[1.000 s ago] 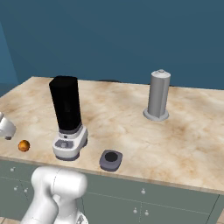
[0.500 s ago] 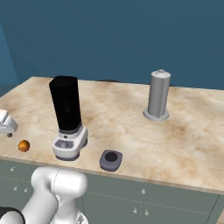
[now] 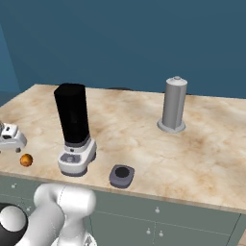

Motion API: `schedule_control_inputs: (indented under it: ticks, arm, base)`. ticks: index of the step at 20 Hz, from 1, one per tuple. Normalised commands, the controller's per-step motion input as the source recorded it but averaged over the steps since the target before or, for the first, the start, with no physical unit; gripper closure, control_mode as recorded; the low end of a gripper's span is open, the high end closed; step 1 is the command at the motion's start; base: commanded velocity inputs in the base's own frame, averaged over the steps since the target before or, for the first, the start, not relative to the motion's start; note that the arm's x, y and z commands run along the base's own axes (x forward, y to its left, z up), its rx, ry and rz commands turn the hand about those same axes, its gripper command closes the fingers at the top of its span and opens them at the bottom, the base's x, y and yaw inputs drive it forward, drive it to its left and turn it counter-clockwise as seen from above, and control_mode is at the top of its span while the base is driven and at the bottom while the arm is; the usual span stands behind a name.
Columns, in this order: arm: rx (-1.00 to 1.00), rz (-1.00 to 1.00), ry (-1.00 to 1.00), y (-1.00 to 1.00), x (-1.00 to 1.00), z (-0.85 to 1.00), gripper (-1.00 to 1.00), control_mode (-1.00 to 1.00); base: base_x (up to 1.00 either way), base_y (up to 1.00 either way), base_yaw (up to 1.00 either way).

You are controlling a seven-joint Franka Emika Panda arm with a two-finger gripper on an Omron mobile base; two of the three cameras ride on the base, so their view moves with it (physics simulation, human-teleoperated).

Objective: Open the blender lid, put the peach in the blender, close the lid, and start the blender.

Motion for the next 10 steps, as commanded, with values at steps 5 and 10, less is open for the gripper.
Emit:
schedule_control_inputs:
  ticks: [5,10]
  arm:
    - [0.0,0.0,0.0,0.01,0.42,-0.32,-1.0,-1.0]
    - [0.0,0.0,0.01,0.21,0.51,-0.44,-1.0,-1.0]
  base:
    - [0.0,0.0,0.0]
    - [0.0,0.0,0.0]
